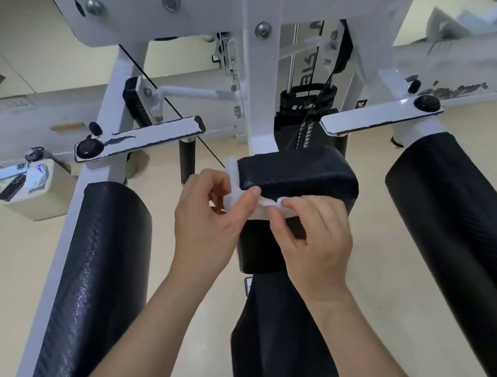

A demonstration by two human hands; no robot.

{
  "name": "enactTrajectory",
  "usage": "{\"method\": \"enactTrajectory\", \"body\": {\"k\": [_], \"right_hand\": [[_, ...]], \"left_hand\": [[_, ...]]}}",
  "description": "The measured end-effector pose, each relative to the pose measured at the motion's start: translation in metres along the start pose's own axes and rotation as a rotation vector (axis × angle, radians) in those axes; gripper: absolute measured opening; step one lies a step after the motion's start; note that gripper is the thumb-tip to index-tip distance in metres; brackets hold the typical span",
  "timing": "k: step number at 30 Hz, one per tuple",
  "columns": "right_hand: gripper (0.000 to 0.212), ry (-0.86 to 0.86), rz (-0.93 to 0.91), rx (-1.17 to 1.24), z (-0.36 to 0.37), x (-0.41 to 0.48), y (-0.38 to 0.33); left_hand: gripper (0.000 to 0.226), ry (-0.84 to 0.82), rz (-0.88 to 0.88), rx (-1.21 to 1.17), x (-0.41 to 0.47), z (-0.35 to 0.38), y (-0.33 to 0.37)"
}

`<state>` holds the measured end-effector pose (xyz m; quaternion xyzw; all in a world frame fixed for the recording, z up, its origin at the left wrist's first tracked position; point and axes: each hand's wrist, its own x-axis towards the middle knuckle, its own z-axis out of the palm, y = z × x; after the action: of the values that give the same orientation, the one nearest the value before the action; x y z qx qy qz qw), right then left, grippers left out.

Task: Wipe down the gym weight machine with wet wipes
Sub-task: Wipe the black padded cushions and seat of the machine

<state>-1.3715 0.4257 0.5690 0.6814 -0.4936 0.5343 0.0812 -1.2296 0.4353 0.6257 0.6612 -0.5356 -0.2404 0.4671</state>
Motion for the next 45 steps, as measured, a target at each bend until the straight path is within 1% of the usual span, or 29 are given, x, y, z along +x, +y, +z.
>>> {"method": "enactTrajectory", "body": {"k": [2, 3, 6, 10, 12, 13, 15, 17, 19, 21, 23, 24, 26, 28, 29, 31, 33, 34, 36, 37, 39, 41, 43, 44, 45], "right_hand": [[0.026, 0.026, 0.059, 0.003, 0.001, 0.008, -0.004], [0.024, 0.012, 0.071, 0.005, 0.000, 0.006, -0.004], [0.011, -0.099, 0.161, 0.035, -0.006, -0.014, 0.000], [0.026, -0.264, 0.372, 0.086, -0.019, -0.021, 0.000], [0.030, -0.324, 0.468, 0.104, -0.023, -0.014, -0.007], [0.031, -0.334, 0.492, 0.087, -0.023, -0.012, -0.010], [0.023, -0.306, 0.525, 0.060, -0.023, -0.006, -0.013], [0.010, -0.262, 0.620, 0.114, -0.024, 0.005, -0.013], [0.016, -0.288, 0.788, 0.274, -0.030, 0.018, -0.009], [0.018, -0.372, 0.882, 0.405, -0.040, 0.031, -0.006], [0.021, -0.471, 0.892, 0.444, -0.051, 0.039, -0.002], [0.022, -0.511, 0.867, 0.424, -0.056, 0.041, -0.001], [0.021, -0.557, 0.770, 0.274, -0.064, 0.042, 0.002], [0.018, -0.545, 0.698, 0.164, -0.074, 0.045, 0.002], [0.017, -0.546, 0.712, 0.191, -0.079, 0.047, 0.000], [0.017, -0.606, 0.778, 0.289, -0.087, 0.050, 0.000], [0.020, -0.664, 0.819, 0.312, -0.090, 0.050, 0.003], [0.022, -0.658, 0.833, 0.308, -0.089, 0.048, 0.005], [0.027, -0.584, 0.838, 0.298, -0.088, 0.044, 0.007], [0.029, -0.536, 0.831, 0.294, -0.087, 0.042, 0.006], [0.030, -0.430, 0.804, 0.275, -0.084, 0.041, 0.004], [0.028, -0.300, 0.814, 0.281, -0.075, 0.040, 0.002], [0.031, -0.142, 0.860, 0.308, -0.059, 0.038, 0.000], [0.033, -0.052, 0.875, 0.319, -0.051, 0.038, -0.002], [0.034, 0.034, 0.883, 0.330, -0.044, 0.037, -0.003]], "left_hand": [[0.018, 0.012, 0.004, -0.075, 0.009, 0.004, 0.004], [0.015, 0.028, -0.001, -0.118, 0.010, 0.007, 0.006], [0.011, 0.081, -0.046, -0.224, 0.002, 0.009, 0.006], [0.022, 0.103, -0.135, -0.267, -0.021, 0.004, -0.004], [0.026, 0.102, -0.195, -0.183, -0.027, 0.004, -0.008], [0.028, 0.087, -0.197, -0.096, -0.030, 0.005, -0.008], [0.033, 0.055, -0.120, 0.137, -0.032, 0.003, -0.005], [0.033, 0.071, -0.011, 0.307, -0.027, -0.003, -0.002], [0.026, 0.115, 0.074, 0.340, -0.018, -0.008, -0.001], [0.022, 0.116, 0.158, 0.361, -0.010, -0.011, 0.000], [0.018, 0.078, 0.233, 0.383, -0.010, -0.011, 0.001], [0.016, 0.052, 0.253, 0.381, -0.011, -0.011, 0.002], [0.015, -0.012, 0.255, 0.364, -0.015, -0.017, 0.005], [0.014, -0.077, 0.205, 0.337, -0.019, -0.026, 0.011], [0.015, -0.112, 0.169, 0.331, -0.021, -0.030, 0.013], [0.016, -0.181, 0.116, 0.335, -0.024, -0.036, 0.018], [0.017, -0.253, 0.035, 0.277, -0.024, -0.037, 0.023], [0.020, -0.280, -0.002, 0.241, -0.024, -0.037, 0.026], [0.027, -0.298, -0.015, 0.241, -0.022, -0.038, 0.031], [0.027, -0.313, -0.010, 0.271, -0.020, -0.038, 0.034], [0.021, -0.310, 0.005, 0.319, -0.019, -0.034, 0.038], [0.013, -0.229, 0.041, 0.374, -0.016, -0.025, 0.036], [0.011, -0.139, 0.054, 0.389, -0.013, -0.014, 0.031], [0.012, -0.105, 0.021, 0.320, -0.012, -0.008, 0.027], [0.014, -0.080, -0.037, 0.201, -0.012, -0.004, 0.023]]}}
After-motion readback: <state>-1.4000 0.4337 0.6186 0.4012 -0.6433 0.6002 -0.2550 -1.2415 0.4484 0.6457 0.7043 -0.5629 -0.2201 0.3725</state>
